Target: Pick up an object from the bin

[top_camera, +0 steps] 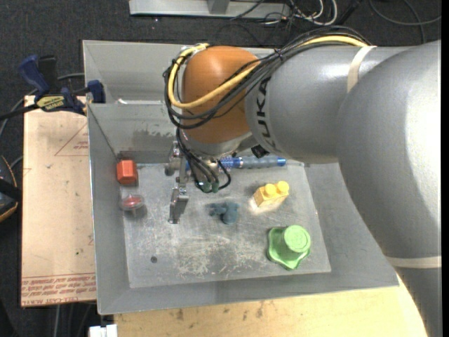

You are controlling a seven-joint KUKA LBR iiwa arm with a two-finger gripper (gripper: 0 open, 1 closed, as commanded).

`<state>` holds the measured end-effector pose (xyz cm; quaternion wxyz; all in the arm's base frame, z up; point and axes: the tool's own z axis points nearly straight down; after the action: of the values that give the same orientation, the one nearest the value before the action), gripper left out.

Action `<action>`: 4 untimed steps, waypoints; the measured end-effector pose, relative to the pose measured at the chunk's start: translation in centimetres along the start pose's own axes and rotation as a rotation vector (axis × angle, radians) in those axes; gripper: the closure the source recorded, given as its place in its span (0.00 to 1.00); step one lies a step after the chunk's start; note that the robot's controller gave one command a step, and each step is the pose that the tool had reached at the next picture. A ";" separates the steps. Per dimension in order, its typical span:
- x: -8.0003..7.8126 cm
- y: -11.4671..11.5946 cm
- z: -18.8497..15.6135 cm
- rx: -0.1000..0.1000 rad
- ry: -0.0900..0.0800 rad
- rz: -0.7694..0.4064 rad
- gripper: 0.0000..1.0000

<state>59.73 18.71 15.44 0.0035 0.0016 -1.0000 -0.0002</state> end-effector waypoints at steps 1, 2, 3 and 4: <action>-3.4 -12.2 7.1 0.000 0.012 -0.045 0.00; 1.6 -14.9 7.9 -0.005 -0.027 -0.078 0.00; 1.6 -14.9 7.9 -0.002 -0.016 -0.080 1.00; 1.7 -14.9 8.0 -0.002 -0.017 -0.080 0.00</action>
Offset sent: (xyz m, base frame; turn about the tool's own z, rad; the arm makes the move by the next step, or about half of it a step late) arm 0.0374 -0.1192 -0.0665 -0.0495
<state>58.06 3.81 7.42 -0.0049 0.0415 -0.9991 -0.0013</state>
